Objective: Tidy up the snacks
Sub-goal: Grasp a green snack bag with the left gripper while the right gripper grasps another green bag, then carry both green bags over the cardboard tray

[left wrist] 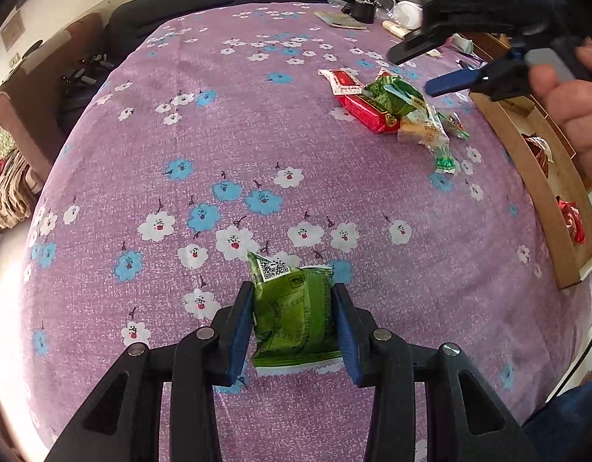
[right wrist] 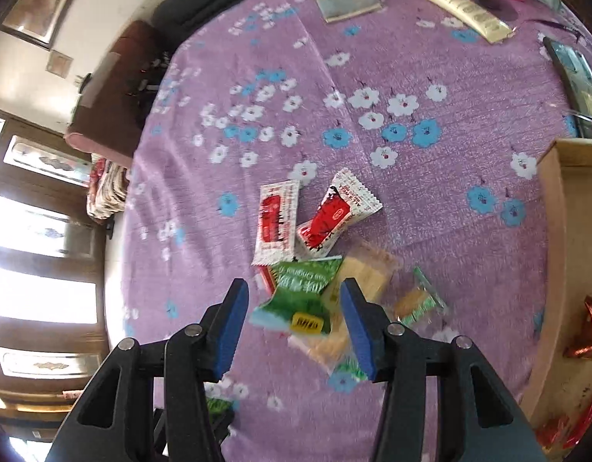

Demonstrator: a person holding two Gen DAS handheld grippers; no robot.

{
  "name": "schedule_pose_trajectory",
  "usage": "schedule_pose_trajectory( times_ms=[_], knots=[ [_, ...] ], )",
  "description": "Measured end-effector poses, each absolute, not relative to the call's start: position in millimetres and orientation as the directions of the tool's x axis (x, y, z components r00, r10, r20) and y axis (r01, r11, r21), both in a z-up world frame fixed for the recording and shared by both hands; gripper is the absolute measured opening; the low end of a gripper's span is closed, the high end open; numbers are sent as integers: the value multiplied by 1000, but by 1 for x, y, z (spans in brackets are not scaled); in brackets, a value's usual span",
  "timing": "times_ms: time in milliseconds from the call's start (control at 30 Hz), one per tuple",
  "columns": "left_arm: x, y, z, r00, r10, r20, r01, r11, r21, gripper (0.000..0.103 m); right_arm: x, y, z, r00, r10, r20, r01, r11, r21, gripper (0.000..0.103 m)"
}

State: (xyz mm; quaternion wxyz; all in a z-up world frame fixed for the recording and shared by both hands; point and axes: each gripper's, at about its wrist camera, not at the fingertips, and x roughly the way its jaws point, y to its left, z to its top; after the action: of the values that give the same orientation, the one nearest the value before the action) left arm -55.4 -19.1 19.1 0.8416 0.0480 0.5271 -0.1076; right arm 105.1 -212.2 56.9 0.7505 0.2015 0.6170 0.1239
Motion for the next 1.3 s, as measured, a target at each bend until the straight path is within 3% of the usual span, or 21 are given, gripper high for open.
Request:
schedule_pose_trajectory(
  times_ms=[100, 200, 300, 533, 733, 1000, 1300],
  knots=[
    [-56, -19, 19, 425, -131, -896, 235, 972, -31, 42, 108, -204, 46, 174, 428, -887, 60, 894, 444, 49],
    [-55, -19, 19, 430, -134, -893, 232, 972, -34, 42, 102, -194, 44, 174, 376, -910, 26, 922, 386, 31],
    [-55, -19, 20, 439, -142, -887, 233, 972, -40, 41, 86, -193, 54, 202, 365, -909, -9, 929, 371, 28],
    [-50, -16, 20, 443, -158, -883, 236, 970, -56, 41, 8, -184, 71, 235, 403, -884, -149, 914, 377, 28],
    [-47, -21, 19, 446, -145, -883, 245, 969, -36, 41, -47, -176, 50, 251, 310, -917, -253, 935, 247, 28],
    [-47, -24, 19, 453, -129, -882, 241, 970, -19, 40, -63, -183, 35, 255, 275, -927, -243, 946, 214, 29],
    [-53, -11, 22, 453, -161, -877, 187, 979, -83, 38, -70, -183, 33, 272, 275, -922, -243, 947, 211, 28]
  ],
)
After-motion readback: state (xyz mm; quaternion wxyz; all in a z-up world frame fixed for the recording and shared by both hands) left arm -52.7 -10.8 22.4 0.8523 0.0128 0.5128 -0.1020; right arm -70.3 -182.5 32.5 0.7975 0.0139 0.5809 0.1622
